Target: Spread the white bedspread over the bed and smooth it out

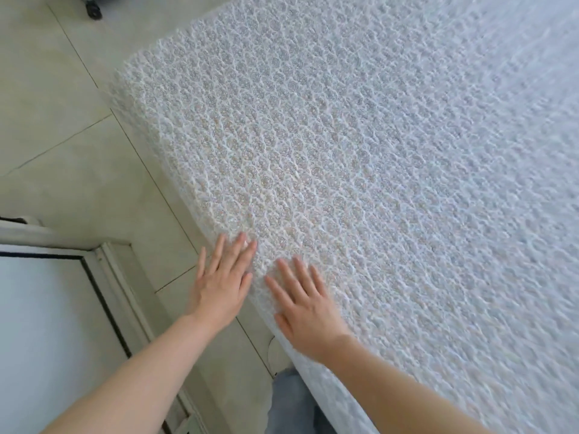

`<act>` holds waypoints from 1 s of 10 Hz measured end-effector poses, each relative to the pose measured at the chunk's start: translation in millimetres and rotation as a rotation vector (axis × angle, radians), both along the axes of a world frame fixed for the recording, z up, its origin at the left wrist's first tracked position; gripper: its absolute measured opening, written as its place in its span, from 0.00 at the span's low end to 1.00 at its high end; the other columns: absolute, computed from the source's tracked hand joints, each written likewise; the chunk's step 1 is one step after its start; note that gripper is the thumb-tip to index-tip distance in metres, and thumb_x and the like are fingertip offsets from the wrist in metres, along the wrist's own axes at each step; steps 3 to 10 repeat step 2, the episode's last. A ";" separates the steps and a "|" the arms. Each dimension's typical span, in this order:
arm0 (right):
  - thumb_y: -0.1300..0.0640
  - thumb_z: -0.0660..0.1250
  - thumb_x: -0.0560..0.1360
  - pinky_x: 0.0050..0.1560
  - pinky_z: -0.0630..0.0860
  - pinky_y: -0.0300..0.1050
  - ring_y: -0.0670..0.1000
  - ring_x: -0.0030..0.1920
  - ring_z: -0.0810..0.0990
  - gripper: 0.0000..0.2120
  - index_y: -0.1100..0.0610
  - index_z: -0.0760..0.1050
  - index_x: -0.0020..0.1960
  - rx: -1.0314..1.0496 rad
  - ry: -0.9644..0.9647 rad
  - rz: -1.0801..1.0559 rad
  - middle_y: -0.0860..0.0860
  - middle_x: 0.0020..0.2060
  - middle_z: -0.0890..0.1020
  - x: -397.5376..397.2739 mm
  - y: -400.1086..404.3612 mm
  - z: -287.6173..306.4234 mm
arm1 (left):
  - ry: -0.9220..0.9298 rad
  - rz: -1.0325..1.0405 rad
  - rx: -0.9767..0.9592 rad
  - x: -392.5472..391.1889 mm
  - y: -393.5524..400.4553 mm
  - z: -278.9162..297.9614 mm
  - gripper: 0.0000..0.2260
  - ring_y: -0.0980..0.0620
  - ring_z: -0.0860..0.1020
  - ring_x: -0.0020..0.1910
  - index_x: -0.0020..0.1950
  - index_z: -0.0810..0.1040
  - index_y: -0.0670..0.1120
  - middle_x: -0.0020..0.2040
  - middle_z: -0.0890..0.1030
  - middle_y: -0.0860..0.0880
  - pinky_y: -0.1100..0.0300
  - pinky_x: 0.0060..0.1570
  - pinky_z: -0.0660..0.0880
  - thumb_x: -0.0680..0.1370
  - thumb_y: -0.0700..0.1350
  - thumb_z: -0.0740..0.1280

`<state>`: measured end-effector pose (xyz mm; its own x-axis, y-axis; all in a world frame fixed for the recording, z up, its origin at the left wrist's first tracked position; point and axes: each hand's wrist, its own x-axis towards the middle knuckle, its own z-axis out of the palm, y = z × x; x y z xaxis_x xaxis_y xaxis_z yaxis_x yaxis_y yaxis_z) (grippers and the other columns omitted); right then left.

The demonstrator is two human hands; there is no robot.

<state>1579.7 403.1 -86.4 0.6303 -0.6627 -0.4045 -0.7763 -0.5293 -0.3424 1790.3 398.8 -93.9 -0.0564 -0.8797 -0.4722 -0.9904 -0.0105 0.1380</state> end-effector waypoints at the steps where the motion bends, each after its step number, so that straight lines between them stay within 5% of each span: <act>1: 0.50 0.49 0.84 0.78 0.45 0.55 0.55 0.79 0.43 0.27 0.53 0.48 0.80 0.183 -0.072 -0.091 0.51 0.80 0.51 -25.2 21.5 48.3 | 0.017 0.060 0.234 -24.5 28.7 45.0 0.33 0.49 0.41 0.81 0.81 0.38 0.57 0.81 0.37 0.55 0.43 0.78 0.43 0.84 0.46 0.56; 2: 0.51 0.51 0.84 0.77 0.48 0.47 0.53 0.79 0.49 0.27 0.55 0.48 0.80 0.200 -0.090 -0.311 0.51 0.79 0.55 -64.3 31.0 99.3 | 0.071 0.135 0.369 -48.4 51.8 93.8 0.31 0.49 0.47 0.81 0.82 0.46 0.55 0.82 0.46 0.54 0.46 0.77 0.50 0.83 0.43 0.58; 10: 0.51 0.51 0.84 0.77 0.48 0.47 0.53 0.79 0.49 0.27 0.55 0.48 0.80 0.200 -0.090 -0.311 0.51 0.79 0.55 -64.3 31.0 99.3 | 0.071 0.135 0.369 -48.4 51.8 93.8 0.31 0.49 0.47 0.81 0.82 0.46 0.55 0.82 0.46 0.54 0.46 0.77 0.50 0.83 0.43 0.58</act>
